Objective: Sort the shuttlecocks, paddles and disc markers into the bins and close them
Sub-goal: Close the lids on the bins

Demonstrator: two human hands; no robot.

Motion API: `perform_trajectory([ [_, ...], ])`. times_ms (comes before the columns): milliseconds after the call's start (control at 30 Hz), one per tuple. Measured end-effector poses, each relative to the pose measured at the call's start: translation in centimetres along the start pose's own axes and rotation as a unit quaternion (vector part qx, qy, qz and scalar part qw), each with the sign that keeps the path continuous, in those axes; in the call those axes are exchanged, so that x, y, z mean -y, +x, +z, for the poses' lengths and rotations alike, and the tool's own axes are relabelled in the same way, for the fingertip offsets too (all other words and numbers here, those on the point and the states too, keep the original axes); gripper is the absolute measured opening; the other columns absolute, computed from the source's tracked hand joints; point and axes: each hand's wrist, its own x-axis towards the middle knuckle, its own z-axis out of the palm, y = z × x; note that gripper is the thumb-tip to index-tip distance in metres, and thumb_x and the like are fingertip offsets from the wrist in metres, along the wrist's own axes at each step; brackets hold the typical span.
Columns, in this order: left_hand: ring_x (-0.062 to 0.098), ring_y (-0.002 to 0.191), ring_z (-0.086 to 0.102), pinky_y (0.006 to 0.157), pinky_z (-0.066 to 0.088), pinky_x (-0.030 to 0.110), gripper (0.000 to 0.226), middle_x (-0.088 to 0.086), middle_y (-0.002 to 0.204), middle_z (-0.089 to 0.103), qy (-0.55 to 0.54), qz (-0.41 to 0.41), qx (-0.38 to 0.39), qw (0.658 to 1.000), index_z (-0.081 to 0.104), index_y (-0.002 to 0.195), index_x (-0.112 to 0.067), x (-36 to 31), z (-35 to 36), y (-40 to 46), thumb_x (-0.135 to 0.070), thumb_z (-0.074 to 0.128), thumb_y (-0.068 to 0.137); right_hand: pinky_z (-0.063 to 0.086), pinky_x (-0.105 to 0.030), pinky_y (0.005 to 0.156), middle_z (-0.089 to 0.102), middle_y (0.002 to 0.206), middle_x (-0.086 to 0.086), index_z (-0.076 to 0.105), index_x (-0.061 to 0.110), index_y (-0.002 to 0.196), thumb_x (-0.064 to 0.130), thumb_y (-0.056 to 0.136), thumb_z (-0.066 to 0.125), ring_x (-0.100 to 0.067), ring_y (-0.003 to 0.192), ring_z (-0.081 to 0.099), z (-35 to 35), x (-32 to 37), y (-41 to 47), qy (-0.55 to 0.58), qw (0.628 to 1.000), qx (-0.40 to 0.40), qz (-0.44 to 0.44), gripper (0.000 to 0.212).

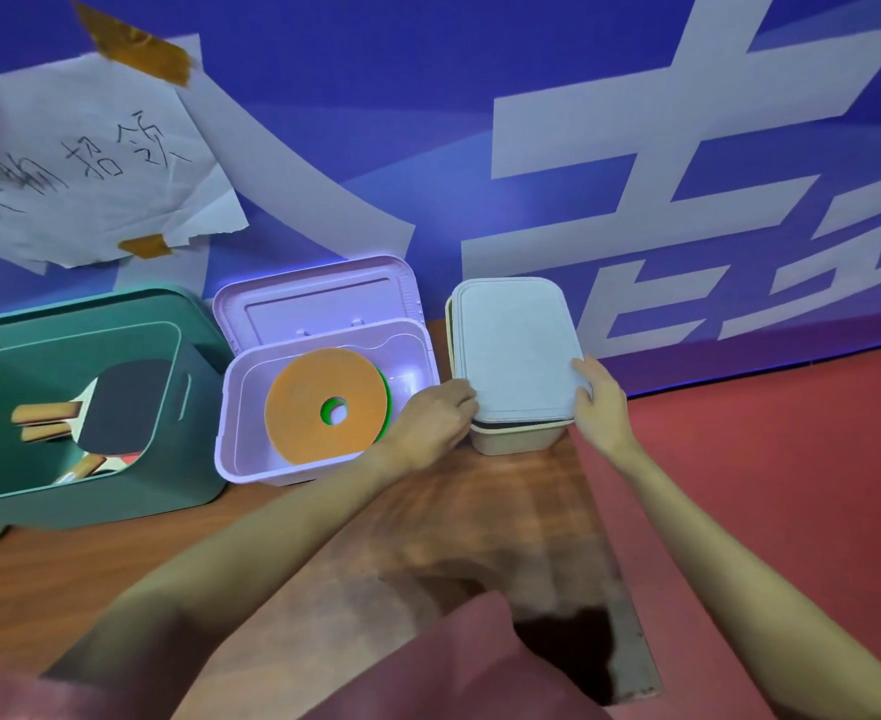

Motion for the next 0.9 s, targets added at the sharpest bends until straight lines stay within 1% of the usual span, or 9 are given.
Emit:
perform_trajectory([
  [67, 0.033, 0.082, 0.057, 0.058, 0.049, 0.043, 0.014, 0.017, 0.091, 0.058, 0.001, -0.002, 0.009, 1.000, 0.056, 0.079, -0.001, -0.1, 0.0, -0.3, -0.007, 0.047, 0.088, 0.025, -0.007, 0.093, 0.048, 0.138, -0.014, 0.052, -0.005, 0.127, -0.016, 0.085, 0.035, -0.027, 0.126, 0.045, 0.0, 0.3, -0.4, -0.010, 1.000, 0.001, -0.013, 0.047],
  [167, 0.031, 0.074, 0.054, 0.052, 0.047, 0.040, 0.011, 0.013, 0.085, 0.056, 0.005, -0.001, 0.012, 1.000, 0.053, 0.074, -0.004, -0.5, -0.2, -0.4, -0.002, 0.055, 0.084, 0.028, -0.004, 0.082, 0.054, 0.125, -0.015, 0.058, -0.006, 0.117, -0.020, 0.082, 0.032, -0.029, 0.114, 0.051, -0.1, 0.6, -0.5, -0.023, 0.999, 0.006, -0.038, 0.045],
  [233, 0.030, 0.073, 0.053, 0.051, 0.046, 0.038, 0.013, 0.012, 0.083, 0.056, 0.009, 0.007, 0.015, 1.000, 0.052, 0.073, -0.005, -0.8, -0.2, -0.3, 0.000, 0.059, 0.082, 0.029, -0.006, 0.083, 0.055, 0.124, -0.014, 0.058, -0.006, 0.117, -0.020, 0.081, 0.032, -0.031, 0.114, 0.051, -0.2, 0.3, -0.3, -0.031, 0.998, 0.009, -0.045, 0.046],
  [367, 0.029, 0.073, 0.052, 0.050, 0.044, 0.037, 0.020, 0.011, 0.079, 0.054, 0.027, 0.023, 0.021, 0.999, 0.050, 0.072, -0.007, -1.1, -0.1, 0.0, 0.004, 0.066, 0.078, 0.023, -0.004, 0.092, 0.048, 0.139, -0.015, 0.052, -0.007, 0.128, -0.020, 0.083, 0.033, -0.028, 0.126, 0.046, -0.4, -0.2, -0.2, -0.029, 0.999, 0.010, -0.021, 0.051],
  [500, 0.029, 0.075, 0.053, 0.052, 0.046, 0.037, 0.012, 0.011, 0.084, 0.055, 0.022, 0.023, 0.016, 0.999, 0.052, 0.076, -0.006, -0.5, -0.4, -0.5, 0.000, 0.058, 0.083, 0.021, 0.007, 0.085, 0.051, 0.134, -0.020, 0.053, -0.008, 0.125, -0.021, 0.082, 0.032, -0.032, 0.123, 0.048, -0.5, 0.3, -0.7, -0.030, 0.999, 0.015, -0.040, 0.049],
  [567, 0.029, 0.078, 0.055, 0.054, 0.048, 0.037, 0.008, 0.012, 0.089, 0.058, 0.032, 0.027, 0.025, 0.999, 0.055, 0.079, -0.005, 0.0, -0.2, -0.7, -0.004, 0.052, 0.086, 0.020, 0.011, 0.081, 0.051, 0.132, -0.021, 0.054, -0.009, 0.124, -0.022, 0.083, 0.031, -0.034, 0.122, 0.048, -0.3, 0.5, -0.9, -0.030, 0.998, 0.017, -0.049, 0.049],
  [667, 0.028, 0.085, 0.061, 0.061, 0.053, 0.031, 0.028, 0.012, 0.097, 0.064, 0.030, 0.038, 0.030, 0.998, 0.064, 0.089, -0.003, 0.4, 0.2, -0.9, -0.013, 0.038, 0.089, 0.019, 0.011, 0.083, 0.050, 0.134, -0.021, 0.053, -0.009, 0.125, -0.022, 0.083, 0.031, -0.034, 0.124, 0.046, -0.2, 0.4, -0.9, -0.028, 0.998, 0.018, -0.052, 0.049],
  [767, 0.027, 0.090, 0.057, 0.069, 0.042, 0.025, 0.041, 0.011, 0.101, 0.062, 0.014, 0.037, 0.035, 0.999, 0.064, 0.098, -0.001, 0.1, -0.3, -0.7, -0.018, 0.027, 0.092, 0.018, 0.009, 0.085, 0.047, 0.138, -0.018, 0.050, -0.008, 0.128, -0.022, 0.083, 0.031, -0.031, 0.126, 0.045, -0.1, 0.2, -0.8, -0.030, 0.998, 0.020, -0.051, 0.051],
  [900, 0.025, 0.093, 0.051, 0.081, 0.040, 0.032, 0.026, 0.008, 0.097, 0.057, 0.023, 0.036, 0.061, 0.997, 0.056, 0.093, -0.002, -0.1, -0.4, -0.4, -0.018, 0.037, 0.102, 0.018, 0.009, 0.087, 0.046, 0.141, -0.012, 0.050, -0.005, 0.130, -0.020, 0.083, 0.032, -0.024, 0.126, 0.045, 0.2, -0.1, -0.5, -0.028, 0.998, 0.020, -0.052, 0.053],
])
